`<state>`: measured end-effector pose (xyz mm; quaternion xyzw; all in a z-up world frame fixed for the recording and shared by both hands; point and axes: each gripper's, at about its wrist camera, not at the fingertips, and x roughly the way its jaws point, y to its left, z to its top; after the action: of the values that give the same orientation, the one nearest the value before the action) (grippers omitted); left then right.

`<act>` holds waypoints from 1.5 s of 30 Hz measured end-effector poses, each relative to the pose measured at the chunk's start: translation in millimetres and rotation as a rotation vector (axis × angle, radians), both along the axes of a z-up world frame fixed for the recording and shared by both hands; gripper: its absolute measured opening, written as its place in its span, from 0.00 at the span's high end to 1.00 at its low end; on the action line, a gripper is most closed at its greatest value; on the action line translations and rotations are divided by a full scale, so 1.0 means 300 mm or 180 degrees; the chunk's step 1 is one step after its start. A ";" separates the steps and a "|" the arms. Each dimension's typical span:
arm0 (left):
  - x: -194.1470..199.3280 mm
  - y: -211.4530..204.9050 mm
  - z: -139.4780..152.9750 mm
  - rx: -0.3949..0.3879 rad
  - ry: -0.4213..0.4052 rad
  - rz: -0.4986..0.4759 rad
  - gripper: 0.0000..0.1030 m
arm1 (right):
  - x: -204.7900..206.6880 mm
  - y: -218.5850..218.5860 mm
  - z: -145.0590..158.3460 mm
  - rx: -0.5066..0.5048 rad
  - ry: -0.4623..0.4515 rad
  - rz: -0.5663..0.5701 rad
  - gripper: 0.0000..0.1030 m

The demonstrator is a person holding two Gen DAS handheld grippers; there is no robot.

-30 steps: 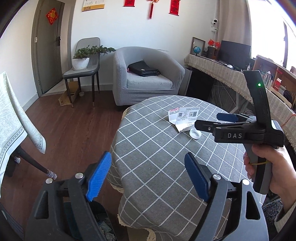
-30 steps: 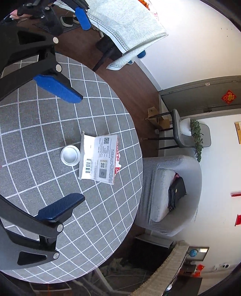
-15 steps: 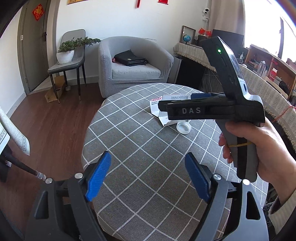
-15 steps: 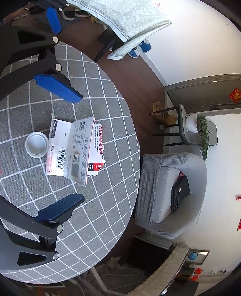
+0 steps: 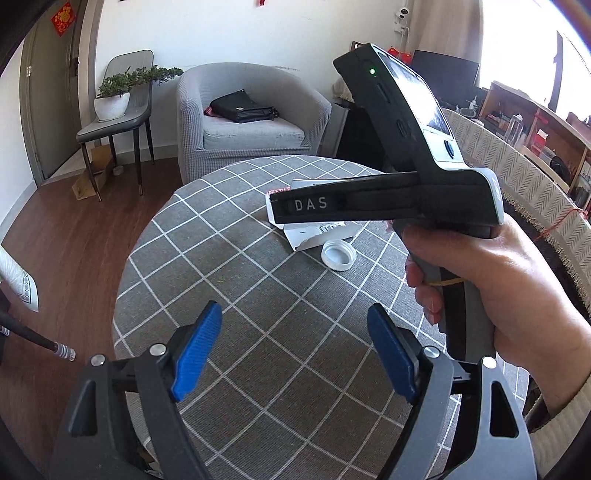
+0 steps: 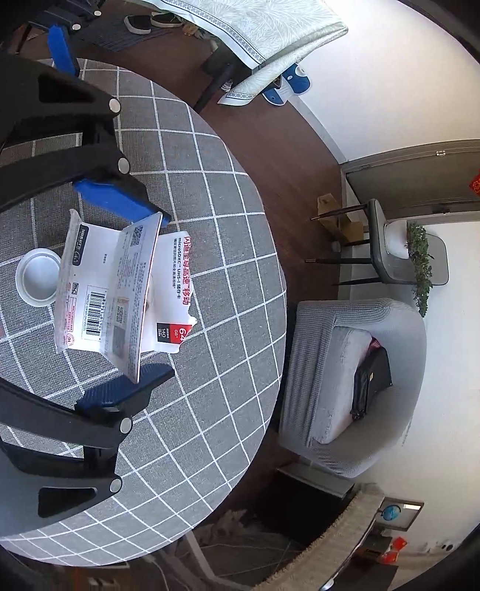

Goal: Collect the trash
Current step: 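Close the right gripper on the white SanDisk card package, then grasp the white bottle cap with the left gripper while the right gripper holds the card package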

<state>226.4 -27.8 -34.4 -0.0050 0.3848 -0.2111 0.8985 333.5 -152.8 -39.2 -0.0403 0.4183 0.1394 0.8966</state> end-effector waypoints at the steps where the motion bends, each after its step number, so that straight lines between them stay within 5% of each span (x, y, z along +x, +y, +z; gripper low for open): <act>1: 0.003 -0.011 -0.001 0.0001 0.0000 -0.0011 0.25 | -0.003 -0.009 0.003 0.0019 -0.0002 0.0001 0.26; 9: 0.051 -0.125 -0.003 0.0088 0.0001 -0.0184 0.36 | -0.015 -0.181 0.072 0.0339 -0.0160 -0.0301 0.26; 16: 0.119 -0.187 -0.018 0.0287 0.0058 -0.0247 0.49 | -0.019 -0.276 0.063 0.0290 -0.0123 -0.0357 0.26; 29: 0.207 -0.288 -0.080 0.0418 0.0314 -0.0168 0.54 | -0.057 -0.426 0.069 0.0223 -0.0158 -0.0455 0.26; 37: 0.229 -0.308 -0.079 0.0514 0.0264 -0.0078 0.68 | -0.086 -0.516 0.102 0.0333 -0.0216 -0.0573 0.26; 45: 0.222 -0.319 -0.085 0.0530 0.0168 -0.0082 0.68 | -0.114 -0.510 0.107 0.0313 -0.0234 -0.0500 0.26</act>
<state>293.0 -123.4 -59.9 0.0691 0.4245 -0.1897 0.8826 299.2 -305.8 -7.0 0.0315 0.3796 0.0875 0.9205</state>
